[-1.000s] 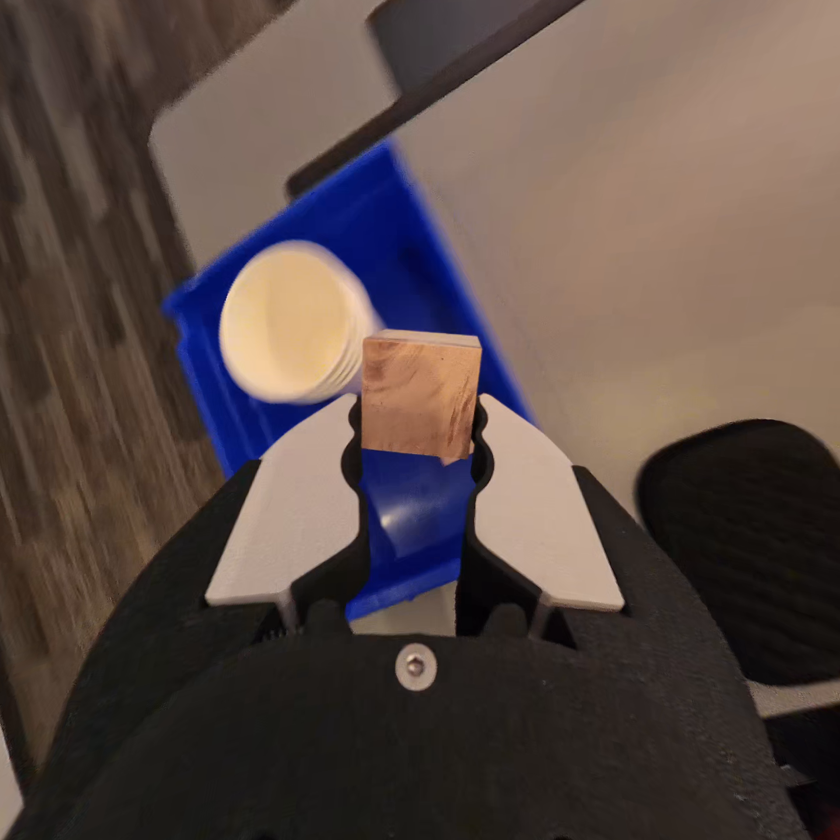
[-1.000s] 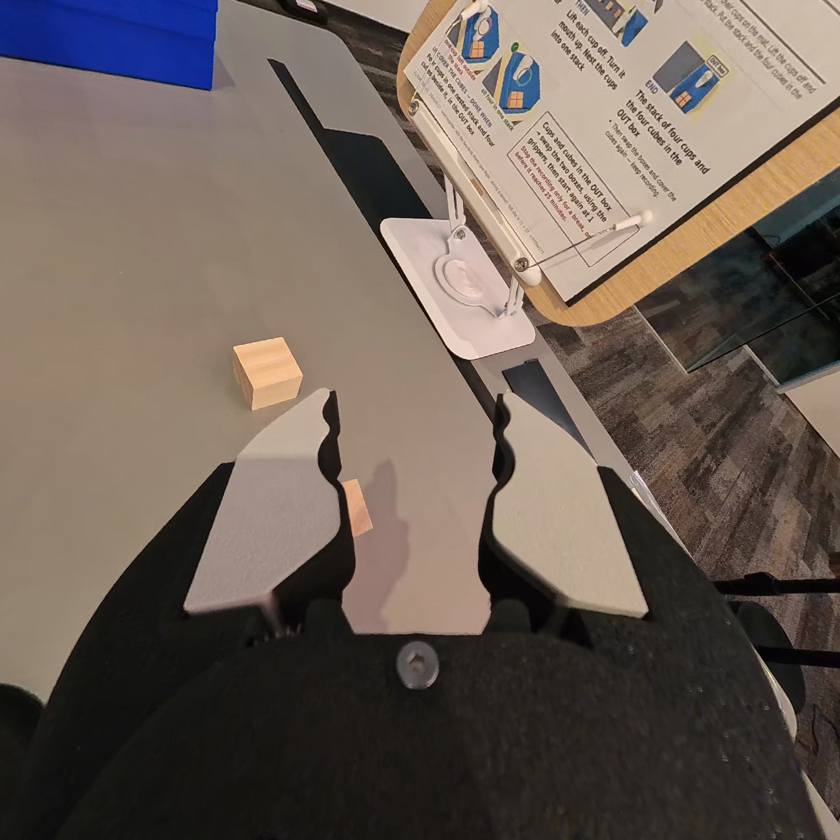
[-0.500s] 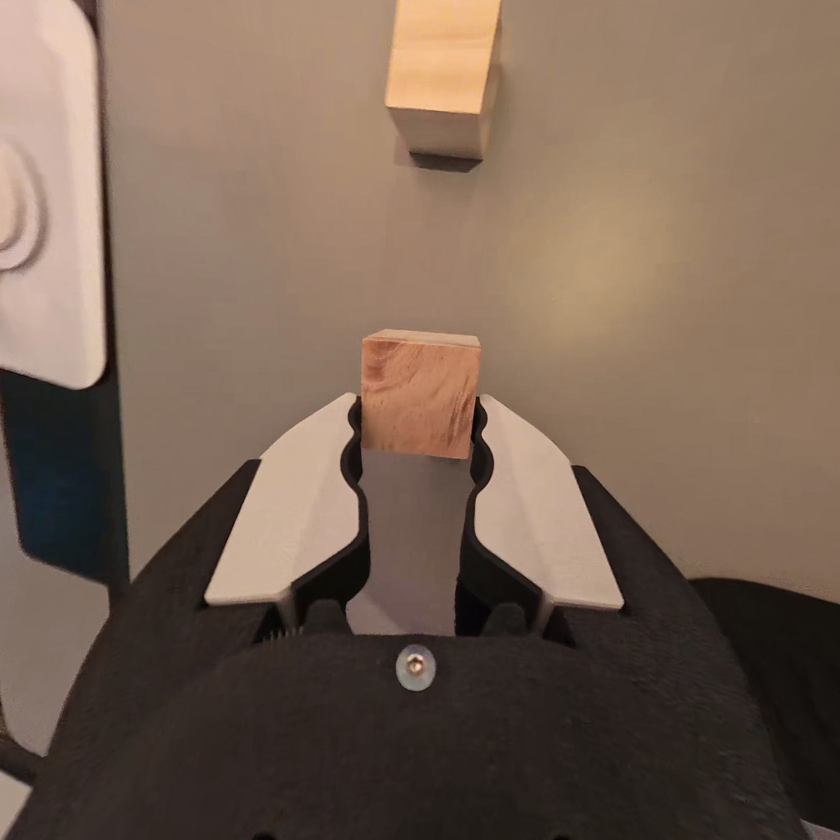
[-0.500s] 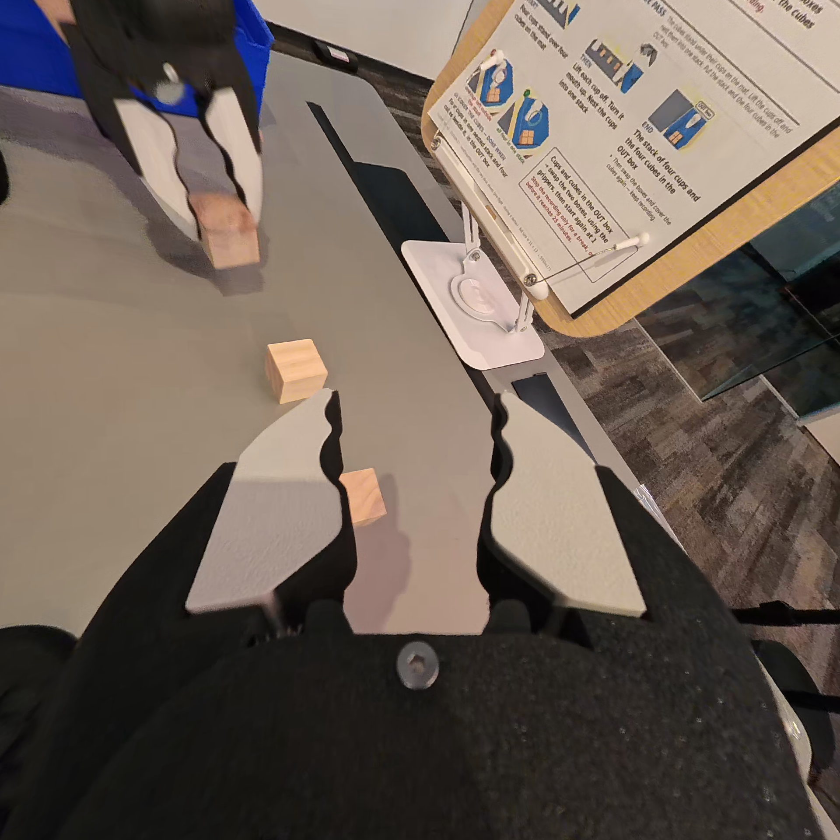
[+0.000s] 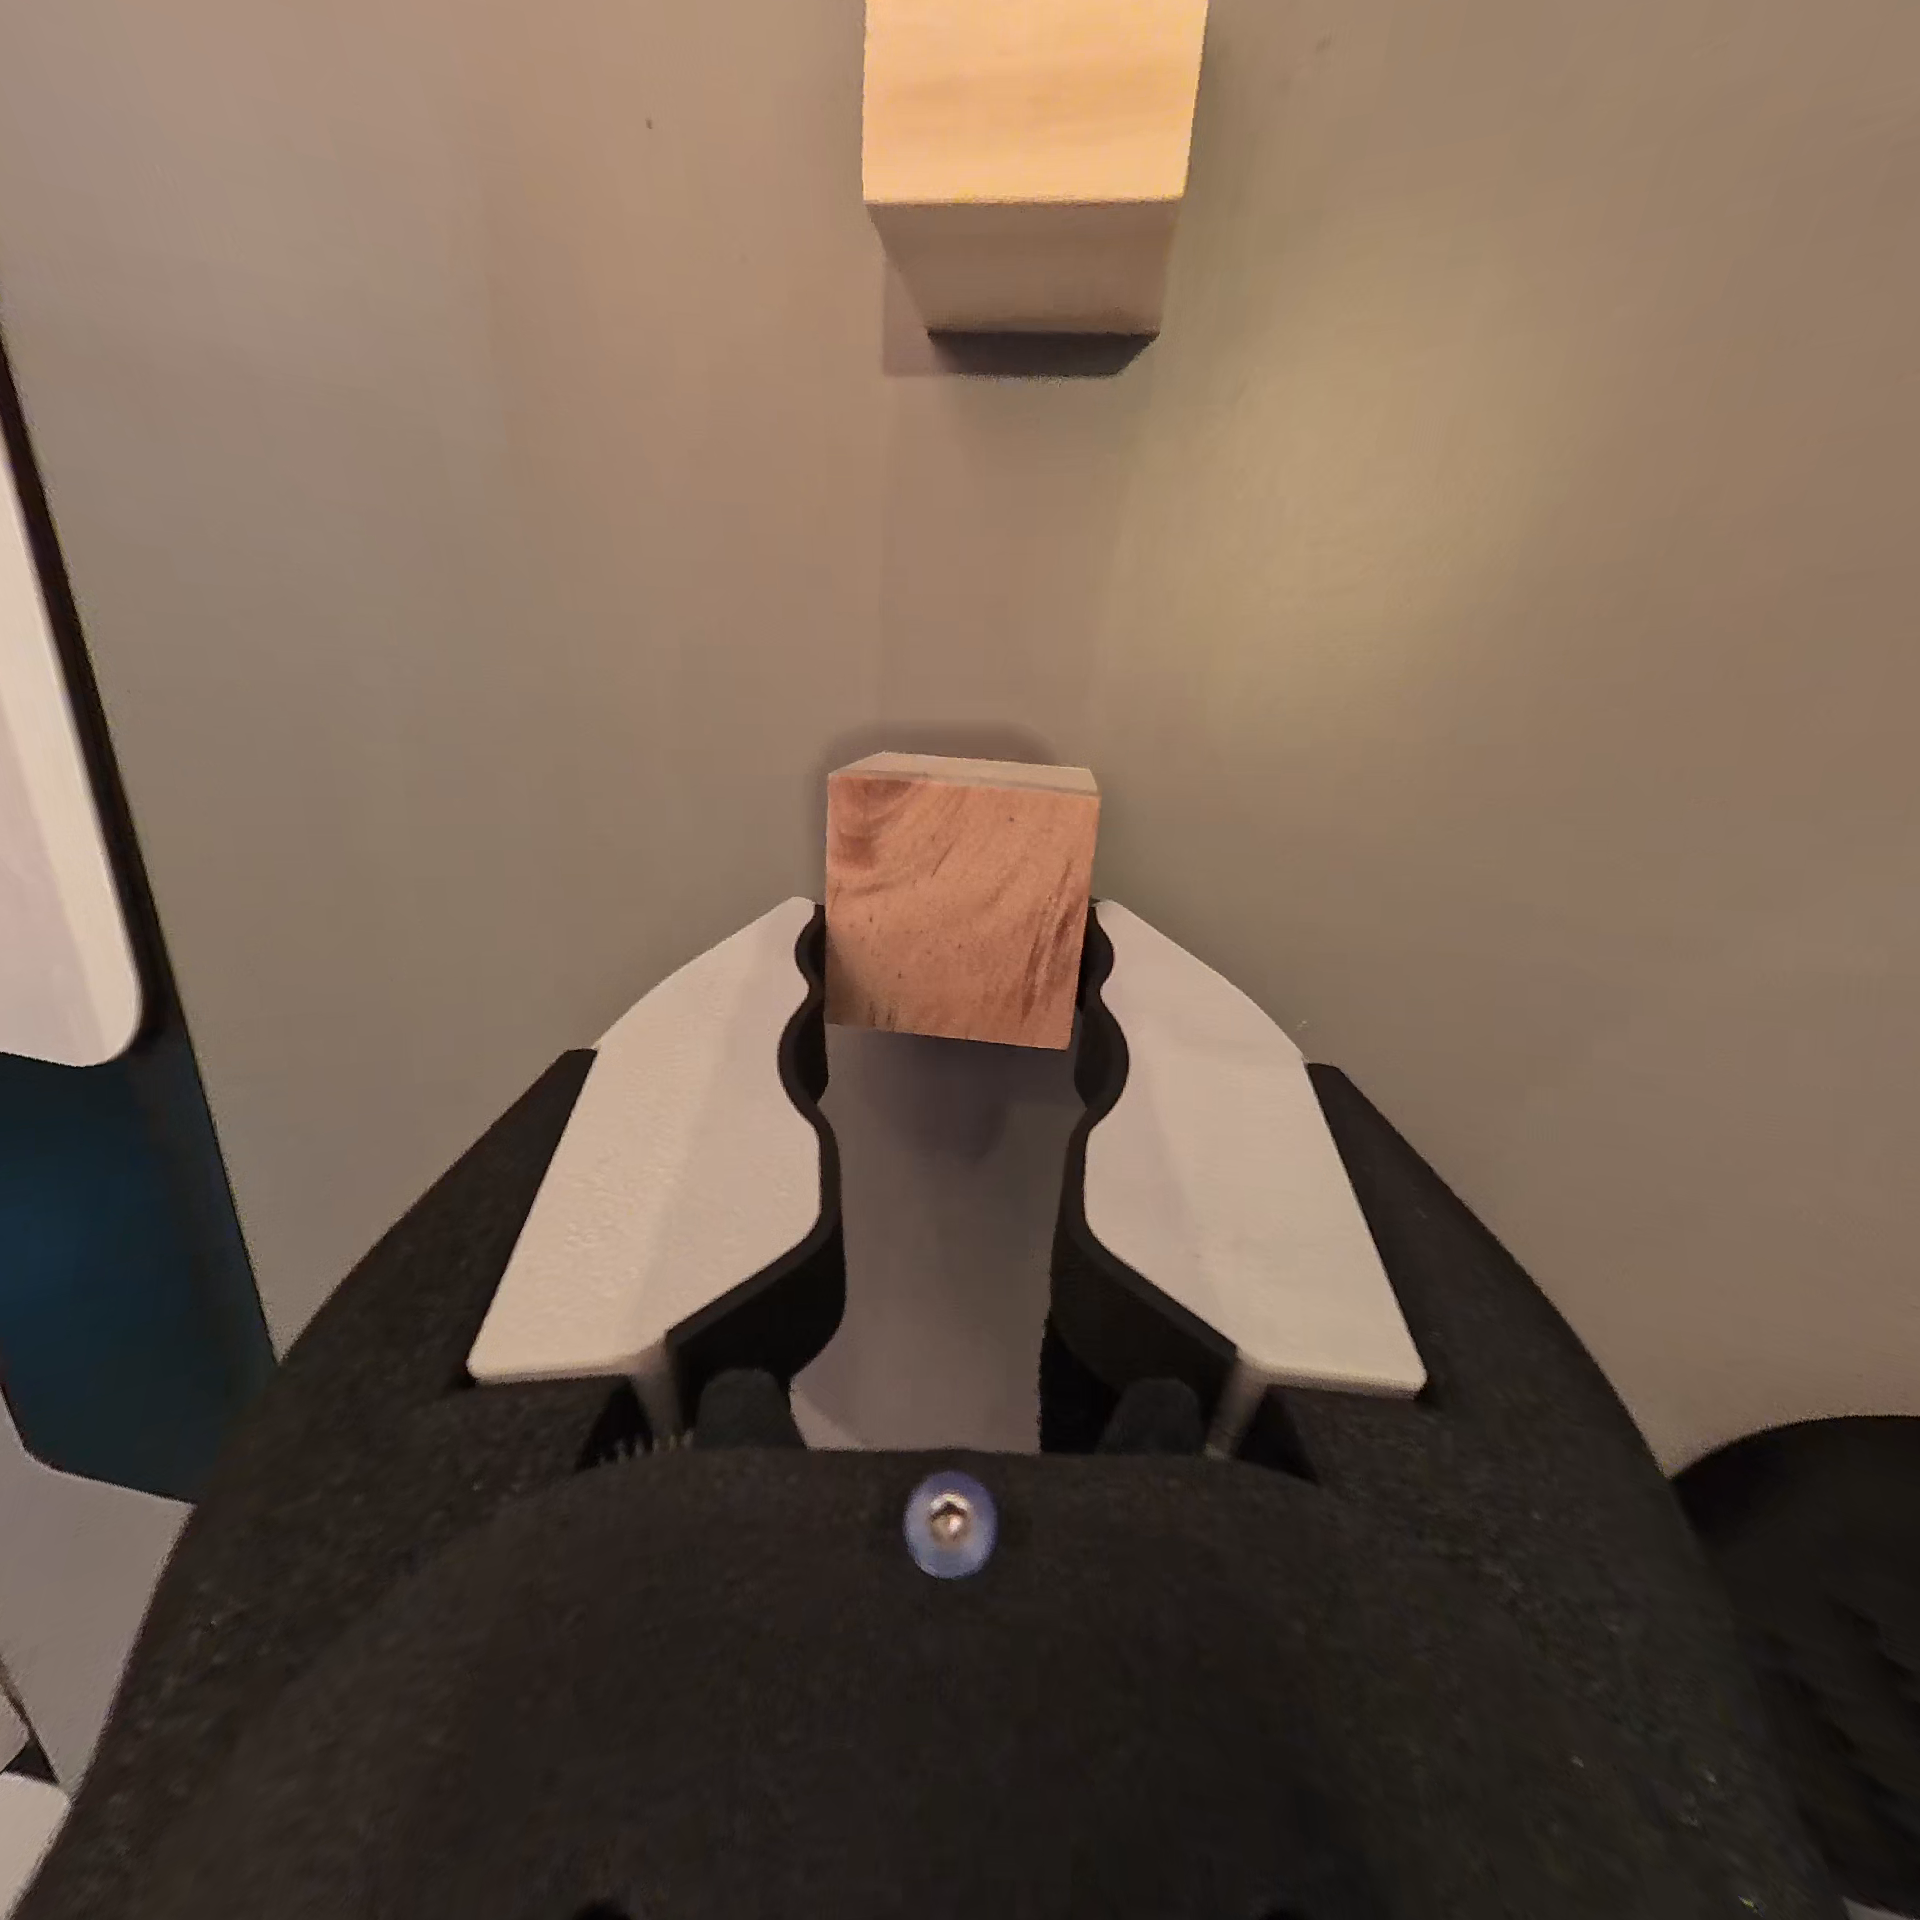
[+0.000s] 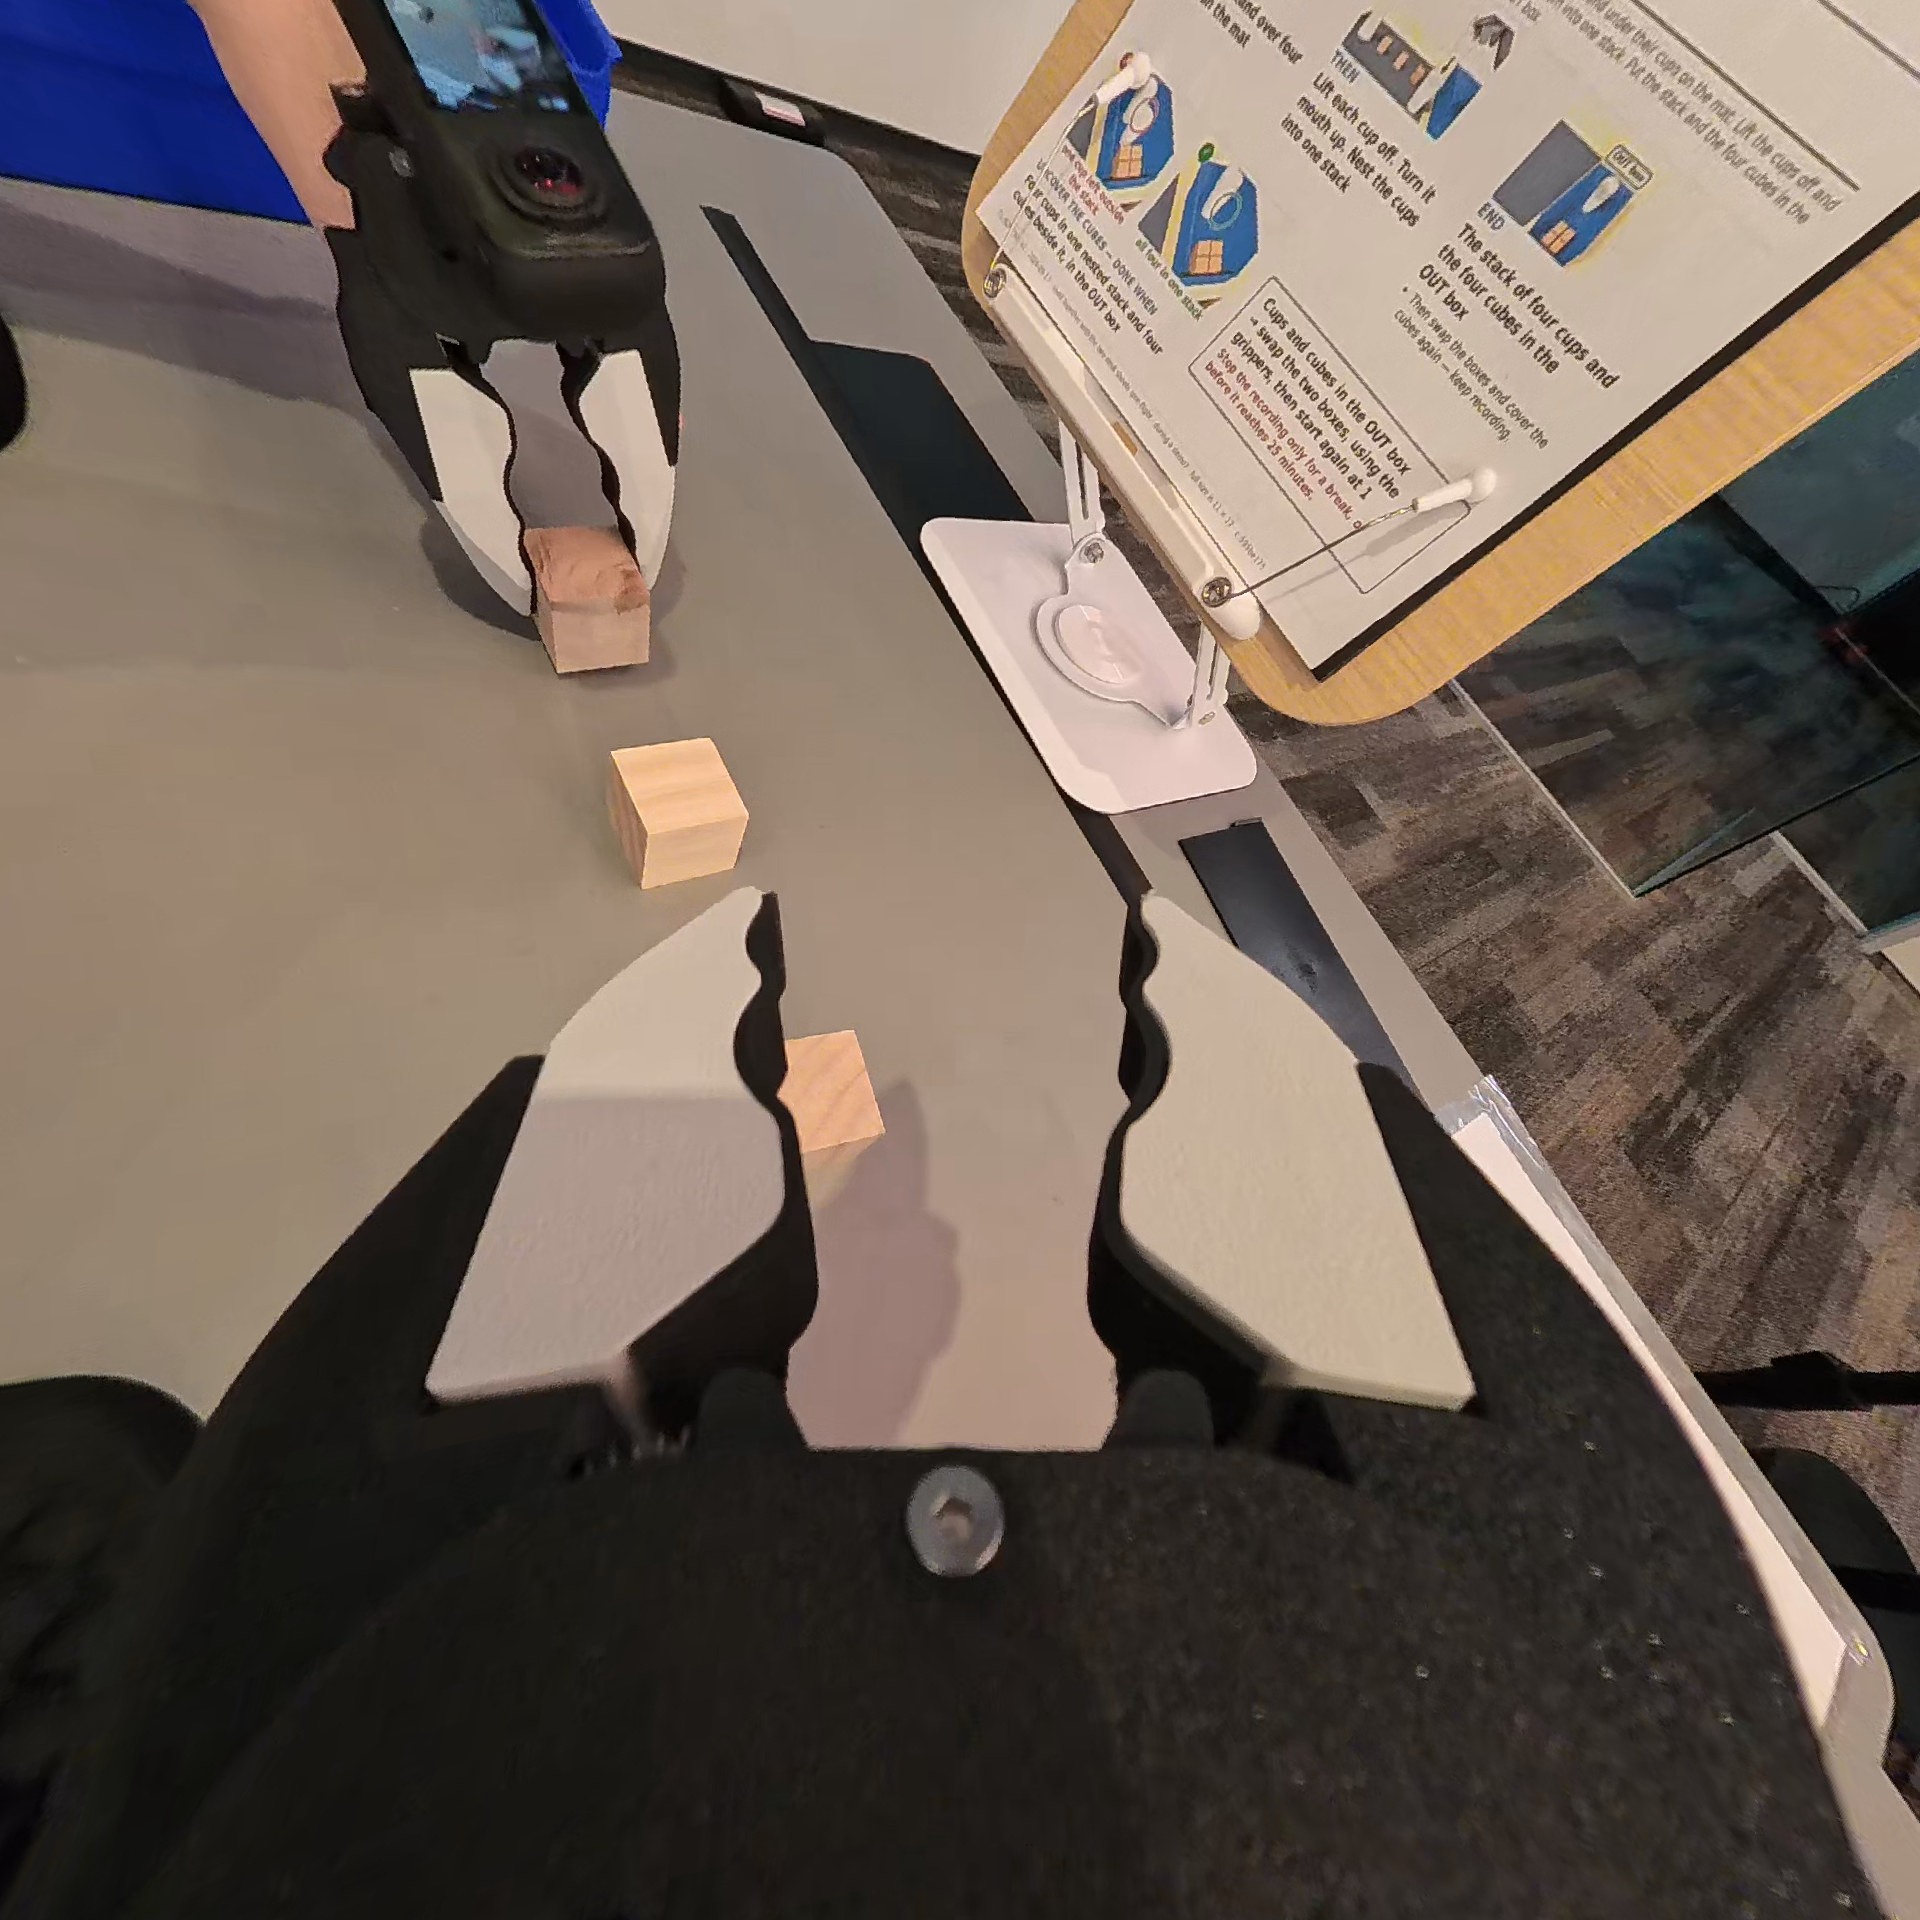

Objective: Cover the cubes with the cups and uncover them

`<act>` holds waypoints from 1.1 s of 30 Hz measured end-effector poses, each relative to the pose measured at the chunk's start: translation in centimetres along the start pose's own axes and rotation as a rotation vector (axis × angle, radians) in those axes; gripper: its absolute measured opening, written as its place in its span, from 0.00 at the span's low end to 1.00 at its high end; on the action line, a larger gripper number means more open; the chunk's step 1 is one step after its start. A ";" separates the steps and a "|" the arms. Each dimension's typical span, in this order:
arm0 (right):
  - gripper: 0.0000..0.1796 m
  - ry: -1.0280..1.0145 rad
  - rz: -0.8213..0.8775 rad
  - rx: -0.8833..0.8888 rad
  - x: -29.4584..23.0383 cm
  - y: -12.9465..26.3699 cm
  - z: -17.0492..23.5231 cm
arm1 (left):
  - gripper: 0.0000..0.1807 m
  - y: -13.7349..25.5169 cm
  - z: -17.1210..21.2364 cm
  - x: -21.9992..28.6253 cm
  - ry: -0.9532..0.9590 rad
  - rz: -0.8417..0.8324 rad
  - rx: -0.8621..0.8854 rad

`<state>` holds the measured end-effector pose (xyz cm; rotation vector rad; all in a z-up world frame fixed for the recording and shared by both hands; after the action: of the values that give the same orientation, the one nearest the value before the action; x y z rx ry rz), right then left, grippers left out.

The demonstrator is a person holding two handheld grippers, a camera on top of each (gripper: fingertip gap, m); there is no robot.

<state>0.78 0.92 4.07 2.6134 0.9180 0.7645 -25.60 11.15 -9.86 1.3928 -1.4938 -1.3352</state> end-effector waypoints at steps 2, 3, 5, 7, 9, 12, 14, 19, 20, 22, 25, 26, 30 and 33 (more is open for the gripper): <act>0.34 -0.006 -0.006 0.015 0.0 0.0 -0.1 | 0.25 -0.2 0.2 0.1 0.000 0.009 0.002; 0.34 -0.009 -0.007 0.017 0.0 0.0 -0.1 | 0.25 -0.2 0.3 0.1 0.004 0.015 0.004; 0.34 -0.009 -0.009 0.008 0.1 -0.1 0.0 | 0.25 -0.4 0.4 0.1 0.008 0.022 0.007; 0.34 -0.007 -0.010 -0.005 0.0 -0.2 0.2 | 0.25 -0.4 0.4 -0.1 0.021 0.019 0.013; 0.34 -0.007 -0.018 -0.013 -0.1 -0.3 0.3 | 0.25 -0.4 0.4 0.0 0.031 0.036 0.021; 0.34 -0.001 -0.026 -0.022 -0.3 -0.6 0.3 | 0.25 -0.4 0.6 -0.1 0.029 0.034 0.023; 0.34 -0.001 -0.039 -0.022 -0.5 -0.7 0.2 | 0.28 -0.5 0.8 -0.1 0.033 0.033 0.016; 0.34 0.002 -0.059 -0.029 -0.8 -0.9 0.3 | 0.34 2.0 0.2 0.1 0.071 -0.001 0.088; 0.34 0.002 -0.060 -0.026 -0.8 -0.9 0.2 | 0.34 3.3 -0.1 0.3 0.073 -0.017 0.116; 0.34 -0.003 -0.067 -0.013 -0.9 -0.9 0.1 | 0.34 7.3 -0.4 0.4 0.063 -0.111 0.192; 0.34 -0.010 -0.075 0.011 -0.9 -0.8 -0.1 | 0.33 16.3 1.1 0.2 0.171 -0.330 0.351; 0.34 -0.012 -0.073 0.012 -0.9 -0.7 -0.1 | 0.34 19.5 2.6 0.1 0.244 -0.415 0.388; 0.34 -0.010 -0.064 -0.003 -0.7 -0.7 0.1 | 0.33 27.3 13.6 1.5 0.637 -0.631 0.358; 0.34 -0.016 -0.065 -0.019 -0.7 -1.1 0.1 | 0.30 26.2 22.6 3.3 0.988 -0.616 0.254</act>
<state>-0.11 1.29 3.26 2.5563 0.9809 0.7309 -54.57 10.26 9.46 2.3197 -0.5784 -0.5383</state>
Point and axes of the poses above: each gripper's, where its closed fingertips meet, y back along the fingers, z out of its underside, x = y × z across the jaws, the point moved 4 cm from there along y, back along the fingers, and after that the axes turned 1 degree about z, right-handed, at the moved point
